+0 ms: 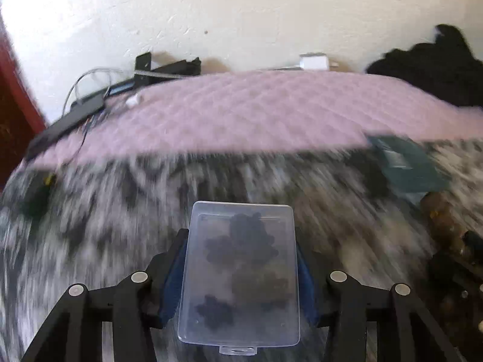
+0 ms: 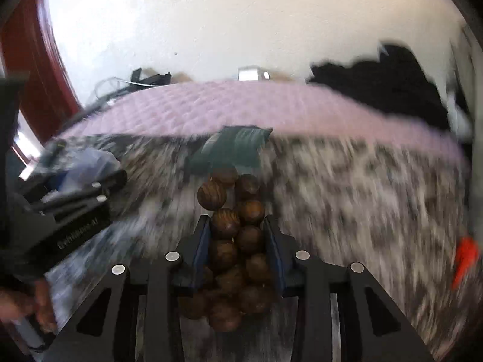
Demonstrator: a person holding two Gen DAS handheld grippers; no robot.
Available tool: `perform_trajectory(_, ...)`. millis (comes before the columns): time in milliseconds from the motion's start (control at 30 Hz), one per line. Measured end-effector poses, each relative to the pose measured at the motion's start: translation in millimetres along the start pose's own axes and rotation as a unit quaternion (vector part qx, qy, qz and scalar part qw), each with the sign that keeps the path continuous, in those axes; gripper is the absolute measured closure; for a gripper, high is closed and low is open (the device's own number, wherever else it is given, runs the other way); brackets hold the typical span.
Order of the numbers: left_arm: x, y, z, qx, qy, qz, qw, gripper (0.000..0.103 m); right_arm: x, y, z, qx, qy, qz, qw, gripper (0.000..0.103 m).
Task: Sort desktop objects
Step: 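Grasp the clear case with the left tool while the right tool grasps the bead bracelet, then carry the clear case and bead bracelet into the pink box and release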
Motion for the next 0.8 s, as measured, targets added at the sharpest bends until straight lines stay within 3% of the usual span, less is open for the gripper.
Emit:
perform_trajectory(33, 23.6, -13.4, -1.3, 0.005, 0.000, 0.002, 1.0000, 0.050, 15.6, -8.0, -5.6, -0.022, 0.013, 0.005, 1.000, 0.066)
perform_trajectory(67, 50.7, -28.2, -6.3, 0.012, 0.000, 0.001, 0.9999, 0.050, 38.3, -20.8, -9.5, -0.040, 0.028, 0.011, 0.999, 0.081)
perform_trajectory(100, 80.2, -44.8, -11.4, 0.020, -0.002, 0.001, 0.9998, 0.050, 58.2, -31.5, -9.6, -0.049, 0.041, 0.012, 0.998, 0.083)
perform_trajectory(267, 231.2, -130.0, -31.9, 0.072, -0.019, 0.004, 0.9972, 0.049, 205.2, -101.0, 0.8, -0.041, 0.058, -0.001, 0.997, 0.083)
perform_trajectory(433, 356.0, -181.4, -54.5, 0.046, -0.033, -0.027, 0.9980, 0.049, 332.6, -172.2, 2.9, -0.027, 0.080, -0.006, 0.996, 0.083)
perform_trajectory(600, 442.6, -210.9, -71.1, 0.035, -0.064, -0.047, 0.9962, 0.049, 440.1, -226.8, 5.3, -0.006, 0.109, -0.015, 0.994, 0.083)
perform_trajectory(800, 504.2, -226.3, -104.4, 0.021, -0.116, -0.061, 0.9911, 0.049, 537.7, -260.8, -10.5, 0.006, 0.108, -0.048, 0.993, 0.083)
Point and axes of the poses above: each gripper's, at about its wrist camera, not at the fingertips, and x roughly against the way its jaws point, z to its left, y to its top, the point moved 4 cm from there along -x, roughly the way its jaws point, and after that the axes turned 13 degrees about -z, right-handed, at the moved point
